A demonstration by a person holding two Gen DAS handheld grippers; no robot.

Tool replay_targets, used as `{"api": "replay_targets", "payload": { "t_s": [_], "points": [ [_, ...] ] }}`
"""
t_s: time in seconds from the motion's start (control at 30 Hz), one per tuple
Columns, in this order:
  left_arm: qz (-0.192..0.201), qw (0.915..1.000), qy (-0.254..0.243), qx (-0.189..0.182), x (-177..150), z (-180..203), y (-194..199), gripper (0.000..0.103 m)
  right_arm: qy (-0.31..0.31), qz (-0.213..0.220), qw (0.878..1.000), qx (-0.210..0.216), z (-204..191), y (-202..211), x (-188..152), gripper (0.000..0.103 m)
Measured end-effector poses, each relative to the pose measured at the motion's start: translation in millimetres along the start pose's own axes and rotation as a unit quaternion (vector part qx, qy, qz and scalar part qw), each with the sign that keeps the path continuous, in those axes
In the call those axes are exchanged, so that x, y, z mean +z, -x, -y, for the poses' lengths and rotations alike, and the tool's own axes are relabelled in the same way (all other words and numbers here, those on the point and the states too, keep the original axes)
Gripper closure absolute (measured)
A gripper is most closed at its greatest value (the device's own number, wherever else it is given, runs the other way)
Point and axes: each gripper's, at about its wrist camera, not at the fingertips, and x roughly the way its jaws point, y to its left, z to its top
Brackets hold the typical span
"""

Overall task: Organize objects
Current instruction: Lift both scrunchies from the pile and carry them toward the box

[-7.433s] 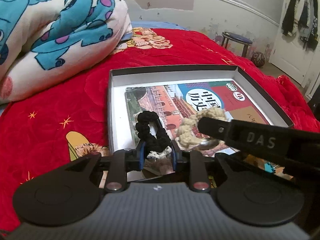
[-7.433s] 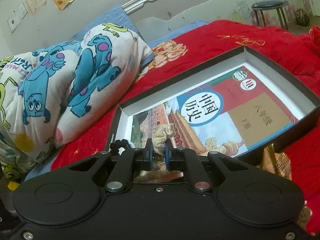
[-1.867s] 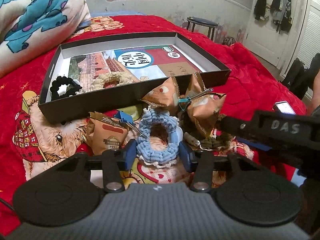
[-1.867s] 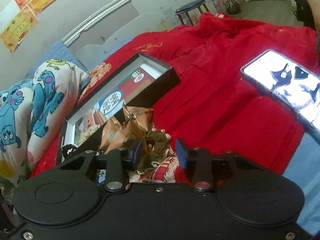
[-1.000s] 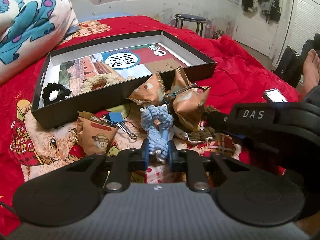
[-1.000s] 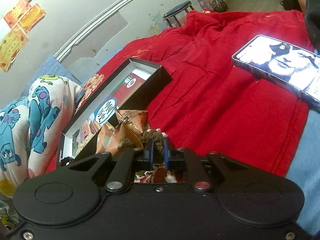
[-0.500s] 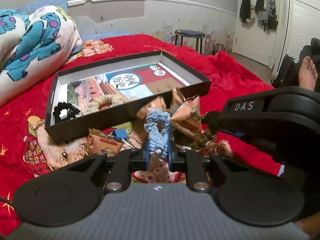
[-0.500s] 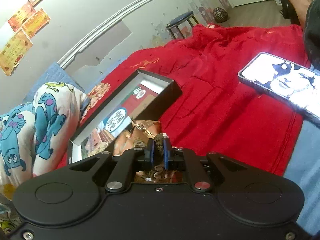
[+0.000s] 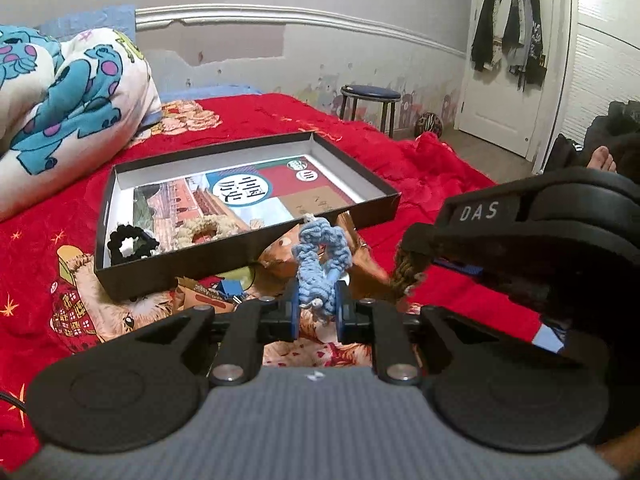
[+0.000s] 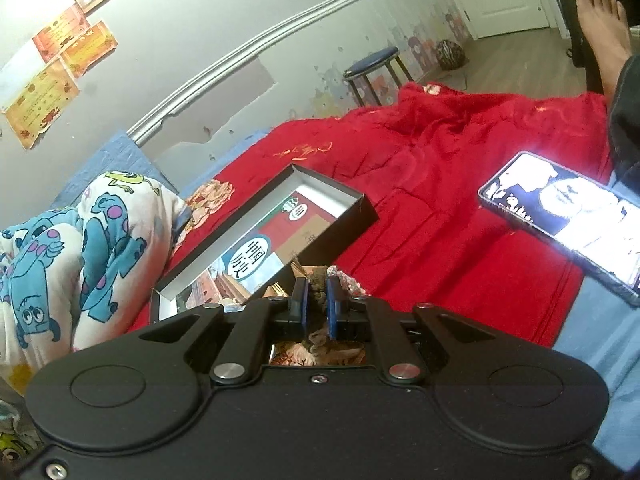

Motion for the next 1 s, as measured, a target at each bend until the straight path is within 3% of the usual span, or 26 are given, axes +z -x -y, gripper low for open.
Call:
{"api": "replay_targets", "payload": {
  "t_s": [0.2, 0.47, 1.0],
  "points": [
    [0.032, 0.9995, -0.001, 0.002, 3.0, 2.9, 13.1, 0.083, 0.0, 0.009, 1.0, 0.006, -3.9, 11.8, 4.1, 0.093],
    [0.042, 0.999, 0.017, -0.003, 7.8, -3.1, 19.3, 0.083, 0.011, 0.018, 1.0, 0.012, -16.9, 22.2, 8.1, 0.093],
    [0.025, 0.9985, 0.045, 0.018, 19.5, -25.1, 14.2, 0.083, 0.035, 0.018, 0.998, 0.055, -55.0, 34.4, 10.7, 0.093]
  ]
}}
